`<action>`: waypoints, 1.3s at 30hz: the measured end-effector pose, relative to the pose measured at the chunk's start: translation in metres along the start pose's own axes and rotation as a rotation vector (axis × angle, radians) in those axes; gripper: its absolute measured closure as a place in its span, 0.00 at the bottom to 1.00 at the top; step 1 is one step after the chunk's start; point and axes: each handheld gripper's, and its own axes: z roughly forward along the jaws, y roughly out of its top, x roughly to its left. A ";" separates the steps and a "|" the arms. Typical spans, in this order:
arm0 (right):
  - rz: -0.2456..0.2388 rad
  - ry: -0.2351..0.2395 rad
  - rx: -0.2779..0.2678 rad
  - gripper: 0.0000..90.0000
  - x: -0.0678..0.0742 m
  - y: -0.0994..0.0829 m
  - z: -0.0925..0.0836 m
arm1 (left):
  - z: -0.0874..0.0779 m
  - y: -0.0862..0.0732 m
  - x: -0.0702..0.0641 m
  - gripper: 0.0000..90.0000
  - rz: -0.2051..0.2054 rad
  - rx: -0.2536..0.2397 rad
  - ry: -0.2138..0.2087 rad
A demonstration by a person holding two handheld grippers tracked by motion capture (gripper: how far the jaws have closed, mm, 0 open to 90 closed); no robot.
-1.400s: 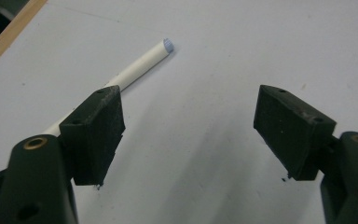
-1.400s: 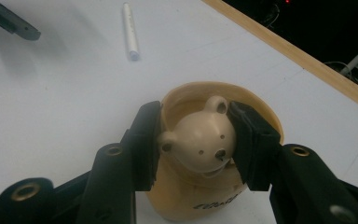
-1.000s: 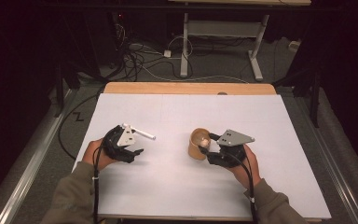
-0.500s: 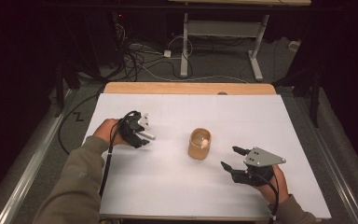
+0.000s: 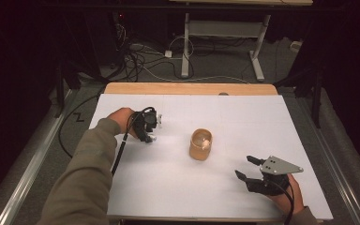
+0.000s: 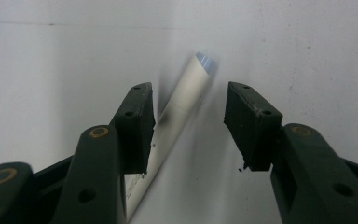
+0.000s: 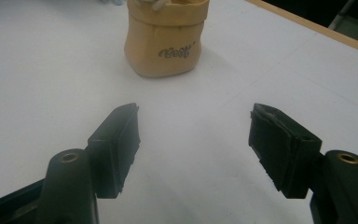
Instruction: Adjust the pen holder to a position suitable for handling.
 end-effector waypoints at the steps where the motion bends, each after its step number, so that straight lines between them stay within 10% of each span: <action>1: 0.000 0.000 0.000 0.38 0.000 0.000 0.000 | 0.002 0.001 0.001 0.57 0.002 0.008 -0.015; 14: -0.003 0.029 0.005 0.38 -0.001 -0.003 -0.002 | 0.001 0.003 -0.007 0.83 0.063 0.021 -0.033; 21: 0.000 -0.006 -0.039 0.38 -0.001 -0.003 -0.004 | -0.005 -0.008 -0.022 0.83 0.034 -0.052 0.106; 39: 0.034 -0.051 -0.080 0.35 -0.003 -0.003 -0.009 | -0.040 -0.041 -0.052 0.84 -0.146 -0.282 0.295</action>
